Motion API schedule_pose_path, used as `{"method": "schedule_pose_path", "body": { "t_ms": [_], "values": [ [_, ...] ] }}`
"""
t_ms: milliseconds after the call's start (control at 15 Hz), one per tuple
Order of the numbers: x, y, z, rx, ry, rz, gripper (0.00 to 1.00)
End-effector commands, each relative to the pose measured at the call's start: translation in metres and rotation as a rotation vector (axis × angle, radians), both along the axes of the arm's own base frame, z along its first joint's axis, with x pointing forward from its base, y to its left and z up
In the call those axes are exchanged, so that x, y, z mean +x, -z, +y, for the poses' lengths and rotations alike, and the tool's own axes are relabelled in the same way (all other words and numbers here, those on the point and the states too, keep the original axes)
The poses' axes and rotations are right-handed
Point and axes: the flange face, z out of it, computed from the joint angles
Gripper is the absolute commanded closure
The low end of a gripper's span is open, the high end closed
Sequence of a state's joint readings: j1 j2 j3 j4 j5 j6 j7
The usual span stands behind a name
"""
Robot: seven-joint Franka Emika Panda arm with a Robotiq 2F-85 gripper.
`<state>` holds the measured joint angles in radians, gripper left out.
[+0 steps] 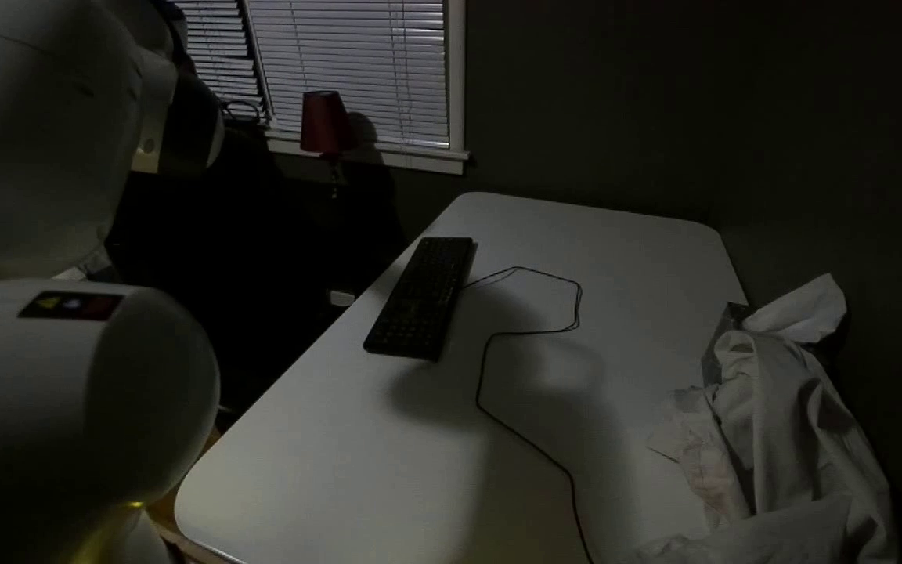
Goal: Push the black chair underneath the table.
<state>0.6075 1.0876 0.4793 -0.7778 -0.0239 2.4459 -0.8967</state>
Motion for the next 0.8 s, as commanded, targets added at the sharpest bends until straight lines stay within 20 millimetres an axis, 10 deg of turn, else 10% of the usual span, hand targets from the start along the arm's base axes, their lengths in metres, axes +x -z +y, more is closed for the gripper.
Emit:
{"method": "schedule_pose_path", "body": {
  "t_ms": [0,733],
  "values": [
    [0.003,0.006,-0.002,-0.120,-0.024,-0.076,0.00],
    [0.021,0.011,-0.031,-0.278,0.111,0.023,0.00]
  ]
}}
